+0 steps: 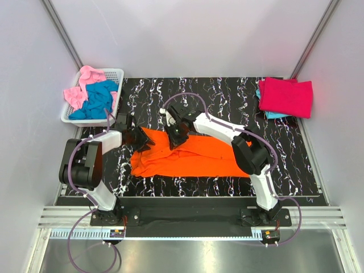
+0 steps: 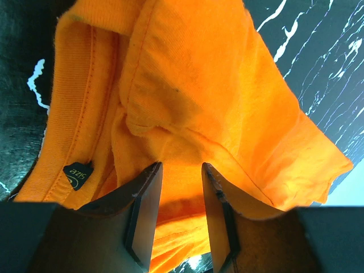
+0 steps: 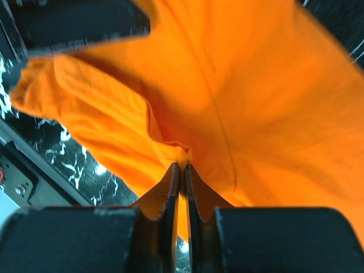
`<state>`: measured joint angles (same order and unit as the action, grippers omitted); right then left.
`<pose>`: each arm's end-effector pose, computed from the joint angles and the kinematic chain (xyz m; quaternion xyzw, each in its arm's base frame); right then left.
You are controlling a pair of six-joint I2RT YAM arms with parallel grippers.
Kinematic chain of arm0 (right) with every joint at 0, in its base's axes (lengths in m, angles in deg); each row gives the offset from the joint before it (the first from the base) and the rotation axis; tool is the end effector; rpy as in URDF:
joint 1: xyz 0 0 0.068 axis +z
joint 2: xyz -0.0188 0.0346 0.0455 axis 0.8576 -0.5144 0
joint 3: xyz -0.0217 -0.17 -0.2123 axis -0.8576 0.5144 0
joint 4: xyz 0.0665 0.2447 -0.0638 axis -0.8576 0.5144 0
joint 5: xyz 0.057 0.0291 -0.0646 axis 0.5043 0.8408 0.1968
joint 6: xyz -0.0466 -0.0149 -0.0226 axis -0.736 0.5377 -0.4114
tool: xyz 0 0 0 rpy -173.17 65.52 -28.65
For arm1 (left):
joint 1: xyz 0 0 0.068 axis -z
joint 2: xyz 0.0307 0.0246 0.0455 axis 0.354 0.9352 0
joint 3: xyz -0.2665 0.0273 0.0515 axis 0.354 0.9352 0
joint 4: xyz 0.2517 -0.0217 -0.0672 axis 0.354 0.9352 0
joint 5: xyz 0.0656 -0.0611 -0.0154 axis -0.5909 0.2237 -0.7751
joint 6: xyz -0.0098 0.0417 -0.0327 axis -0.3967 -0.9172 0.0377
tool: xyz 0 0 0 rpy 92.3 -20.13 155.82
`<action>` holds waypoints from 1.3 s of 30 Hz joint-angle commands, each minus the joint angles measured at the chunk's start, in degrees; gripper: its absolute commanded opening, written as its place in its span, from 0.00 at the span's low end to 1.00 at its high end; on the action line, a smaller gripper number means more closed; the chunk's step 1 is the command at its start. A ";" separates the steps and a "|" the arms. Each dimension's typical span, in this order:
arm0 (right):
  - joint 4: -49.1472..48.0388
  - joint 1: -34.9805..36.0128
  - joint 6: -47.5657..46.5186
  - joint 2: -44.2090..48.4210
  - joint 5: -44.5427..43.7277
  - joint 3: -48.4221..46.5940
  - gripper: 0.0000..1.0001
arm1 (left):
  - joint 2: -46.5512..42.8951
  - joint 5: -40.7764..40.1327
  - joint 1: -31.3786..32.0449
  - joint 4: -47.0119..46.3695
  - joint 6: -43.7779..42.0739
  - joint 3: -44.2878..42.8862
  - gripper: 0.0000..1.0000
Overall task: Fold and stack the t-shirts
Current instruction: Fold the tshirt
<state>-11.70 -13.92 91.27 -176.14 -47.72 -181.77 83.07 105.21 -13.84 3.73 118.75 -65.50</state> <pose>0.3193 0.3358 0.2016 -0.3198 0.9034 0.2446 0.1475 0.3009 -0.0479 0.1455 -0.2943 0.9087 -0.2544 0.1515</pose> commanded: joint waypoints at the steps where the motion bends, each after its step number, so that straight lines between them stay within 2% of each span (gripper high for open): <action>1: 0.39 1.72 1.14 4.57 -0.42 2.71 0.13 | 0.25 -3.69 -0.30 0.79 -1.78 -1.49 0.41; 6: -0.13 3.74 3.42 7.55 0.01 9.28 0.15 | 0.25 -3.78 -0.30 0.87 -1.78 -2.19 0.40; 7: -0.22 4.18 3.86 7.99 0.02 10.44 0.17 | 0.33 -3.87 -0.30 0.87 -1.78 -2.37 0.40; 9: -0.49 5.58 4.92 9.39 -0.16 13.42 0.29 | 0.42 -3.87 -0.30 0.96 -1.87 -2.90 0.41; 13: -2.42 6.99 7.03 12.30 -1.83 18.26 0.39 | 0.16 -4.66 -0.30 0.96 -2.48 -3.34 0.40; 27: -2.95 8.14 10.19 18.63 -5.43 20.90 0.38 | -0.20 -5.27 -0.30 -1.50 -5.47 -5.62 0.40; 32: -2.25 8.05 10.02 18.46 -8.85 19.86 0.38 | 1.57 -0.98 -0.13 -3.52 -5.65 -8.61 0.39; 36: -1.63 8.14 9.50 17.32 -11.85 17.92 0.38 | -3.43 -1.31 1.19 -2.82 -6.44 -7.65 0.40; 39: -1.54 8.05 9.58 16.00 -13.25 16.43 0.38 | -7.48 -3.77 2.24 2.00 -7.23 -7.47 0.41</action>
<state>-12.82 -6.20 100.95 -159.81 -57.31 -161.92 81.00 102.79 -12.68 4.34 113.25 -71.86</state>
